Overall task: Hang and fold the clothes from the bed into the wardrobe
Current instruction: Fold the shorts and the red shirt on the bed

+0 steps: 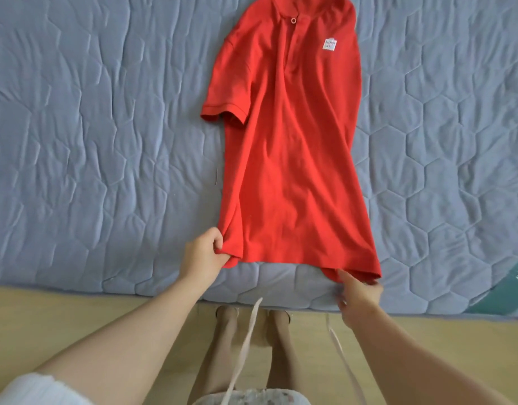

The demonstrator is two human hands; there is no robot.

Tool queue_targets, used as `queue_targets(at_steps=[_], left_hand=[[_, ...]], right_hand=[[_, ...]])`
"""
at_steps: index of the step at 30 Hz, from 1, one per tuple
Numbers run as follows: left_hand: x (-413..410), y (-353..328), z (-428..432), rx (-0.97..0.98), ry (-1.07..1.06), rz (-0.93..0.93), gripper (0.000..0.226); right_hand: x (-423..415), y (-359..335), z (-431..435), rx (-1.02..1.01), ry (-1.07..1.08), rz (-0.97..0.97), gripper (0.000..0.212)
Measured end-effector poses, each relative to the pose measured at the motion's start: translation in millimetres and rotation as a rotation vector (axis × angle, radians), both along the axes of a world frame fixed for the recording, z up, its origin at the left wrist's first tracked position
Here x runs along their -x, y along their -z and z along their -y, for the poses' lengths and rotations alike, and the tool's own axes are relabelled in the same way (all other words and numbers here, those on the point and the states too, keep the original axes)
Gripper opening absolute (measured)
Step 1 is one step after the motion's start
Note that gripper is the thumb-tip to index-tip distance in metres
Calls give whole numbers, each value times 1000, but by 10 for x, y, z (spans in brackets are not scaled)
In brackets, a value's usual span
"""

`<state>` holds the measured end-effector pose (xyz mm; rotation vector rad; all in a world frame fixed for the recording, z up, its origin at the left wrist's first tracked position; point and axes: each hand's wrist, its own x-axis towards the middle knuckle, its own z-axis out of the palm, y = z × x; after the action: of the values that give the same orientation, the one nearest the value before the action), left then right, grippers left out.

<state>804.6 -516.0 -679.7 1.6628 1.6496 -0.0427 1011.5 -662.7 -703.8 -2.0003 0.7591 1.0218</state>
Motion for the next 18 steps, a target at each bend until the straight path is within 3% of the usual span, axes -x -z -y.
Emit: queue_targets(at_steps=[3, 6, 9, 15, 18], left_hand=[[-38, 33, 21, -5, -109, 35, 23], [7, -50, 31, -9, -178, 94, 50], [152, -134, 0, -11, -264, 100, 60], [336, -331, -142, 32, -490, 223, 52], [425, -466, -192, -21, -443, 224, 54]], right_hand=[[-13, -22, -27, -109, 64, -72, 27], [-23, -133, -38, -121, 77, 21, 20], [-79, -301, -2, -148, 100, 156, 39], [-234, -675, 105, 88, 53, 379, 48], [-363, -835, 172, 106, -5, 410, 56]])
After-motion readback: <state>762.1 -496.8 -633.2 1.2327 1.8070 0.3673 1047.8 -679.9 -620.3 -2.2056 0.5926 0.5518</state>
